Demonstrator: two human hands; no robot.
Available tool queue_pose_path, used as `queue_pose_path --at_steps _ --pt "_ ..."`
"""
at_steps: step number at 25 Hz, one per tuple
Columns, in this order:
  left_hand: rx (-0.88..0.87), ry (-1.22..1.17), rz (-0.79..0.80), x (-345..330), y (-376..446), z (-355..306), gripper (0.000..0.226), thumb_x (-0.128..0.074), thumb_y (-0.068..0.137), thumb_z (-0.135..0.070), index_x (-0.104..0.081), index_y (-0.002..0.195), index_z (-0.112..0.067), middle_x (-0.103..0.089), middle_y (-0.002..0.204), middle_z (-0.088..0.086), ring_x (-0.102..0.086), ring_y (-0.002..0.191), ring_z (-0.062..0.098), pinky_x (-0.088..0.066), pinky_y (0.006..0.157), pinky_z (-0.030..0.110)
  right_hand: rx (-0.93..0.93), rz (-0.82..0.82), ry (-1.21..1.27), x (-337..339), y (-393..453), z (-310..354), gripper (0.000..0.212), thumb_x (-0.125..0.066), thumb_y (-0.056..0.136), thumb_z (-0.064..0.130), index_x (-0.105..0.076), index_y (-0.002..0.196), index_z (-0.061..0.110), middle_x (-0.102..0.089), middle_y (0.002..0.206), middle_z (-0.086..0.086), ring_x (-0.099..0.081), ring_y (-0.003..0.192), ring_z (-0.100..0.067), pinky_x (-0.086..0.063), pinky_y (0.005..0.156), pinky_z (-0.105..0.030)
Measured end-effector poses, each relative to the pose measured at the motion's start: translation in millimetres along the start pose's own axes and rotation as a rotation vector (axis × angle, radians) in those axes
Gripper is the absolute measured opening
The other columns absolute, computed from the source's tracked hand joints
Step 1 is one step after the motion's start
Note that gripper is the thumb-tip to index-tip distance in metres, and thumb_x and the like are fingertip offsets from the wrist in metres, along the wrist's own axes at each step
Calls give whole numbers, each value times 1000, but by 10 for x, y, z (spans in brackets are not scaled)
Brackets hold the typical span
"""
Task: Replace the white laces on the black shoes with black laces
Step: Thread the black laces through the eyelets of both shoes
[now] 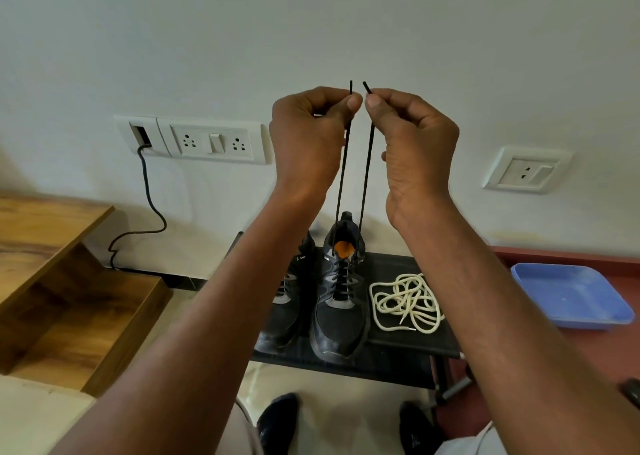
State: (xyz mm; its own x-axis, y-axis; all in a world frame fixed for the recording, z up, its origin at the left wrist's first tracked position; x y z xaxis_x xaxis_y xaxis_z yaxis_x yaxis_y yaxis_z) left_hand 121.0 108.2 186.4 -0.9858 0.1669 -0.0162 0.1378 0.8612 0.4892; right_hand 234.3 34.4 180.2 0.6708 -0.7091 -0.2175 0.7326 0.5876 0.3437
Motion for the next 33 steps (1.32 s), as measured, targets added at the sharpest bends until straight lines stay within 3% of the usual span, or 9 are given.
queue_pose_path --at_steps 4,9,13,17,19,23,26,29,33 --pt "-46 54 8 -11 32 -65 9 -75 93 -18 -83 97 -16 -77 79 -10 -68 76 -1 -60 78 31 -81 26 68 -31 -11 29 10 -78 91 13 -81 96 20 -76 78 21 -67 76 11 -56 73 -14" --pt "-136 151 4 21 84 -127 9 -76 92 -21 -84 95 -18 -77 79 -12 -71 79 0 -60 81 31 -279 69 132 -47 11 -45 6 -82 88 28 -83 93 31 -76 95 18 -61 95 -12 -50 75 -30" --pt "-138 148 37 8 74 -142 8 -77 92 -22 -84 94 -18 -78 82 -12 -73 83 4 -61 84 34 -332 88 189 -56 -3 -63 4 -83 87 32 -82 90 35 -77 106 16 -63 105 -15 -48 79 -33" --pt "-100 91 105 36 26 -93 14 -69 98 -20 -78 98 -9 -77 80 0 -75 79 15 -60 70 32 -283 97 185 -13 3 -153 5 -76 93 30 -78 97 31 -79 104 10 -71 104 -13 -48 87 -37" --pt "39 26 177 96 -34 98 17 -62 103 -18 -72 104 -4 -73 74 9 -74 67 22 -54 57 31 -280 126 178 89 -27 -333 5 -71 97 23 -76 100 24 -77 92 1 -71 83 -15 -51 79 -35" --pt "285 596 326 385 -200 931 19 -66 99 -26 -75 86 -14 -70 67 6 -68 52 22 -60 59 36 -394 253 -301 398 -52 -959 8 -70 97 13 -76 92 14 -68 74 -2 -48 55 -11 -39 52 -24" --pt "419 1003 467 513 -355 1491 18 -68 88 -31 -73 81 -16 -71 76 7 -70 69 29 -62 69 40 -356 381 -719 500 -49 -1348 17 -72 91 14 -76 79 24 -75 81 6 -66 69 -8 -47 62 -25" --pt "447 1051 582 406 -407 1805 10 -71 86 -26 -73 85 -16 -69 82 6 -67 78 28 -51 63 32 -247 496 -1059 433 -105 -1633 14 -73 91 21 -78 82 31 -72 85 11 -67 78 -13 -51 66 -28" --pt "406 939 693 157 -456 2094 9 -75 89 -26 -75 91 -18 -72 88 4 -68 86 25 -58 75 38 -262 529 -1086 374 -94 -1925 11 -73 90 22 -80 87 31 -72 88 9 -67 78 -13 -51 64 -27"
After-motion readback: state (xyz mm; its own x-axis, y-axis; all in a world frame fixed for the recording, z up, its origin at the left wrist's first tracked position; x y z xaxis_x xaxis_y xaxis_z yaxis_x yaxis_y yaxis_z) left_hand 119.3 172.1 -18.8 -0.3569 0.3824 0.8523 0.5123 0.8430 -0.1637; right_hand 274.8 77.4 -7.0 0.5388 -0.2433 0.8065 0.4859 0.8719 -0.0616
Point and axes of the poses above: each hand's wrist, its own y-axis towards the middle knuckle, its own x-axis out of the back of the hand, z = x × y, the point moved 4 cm from there along y, towards the middle knuckle
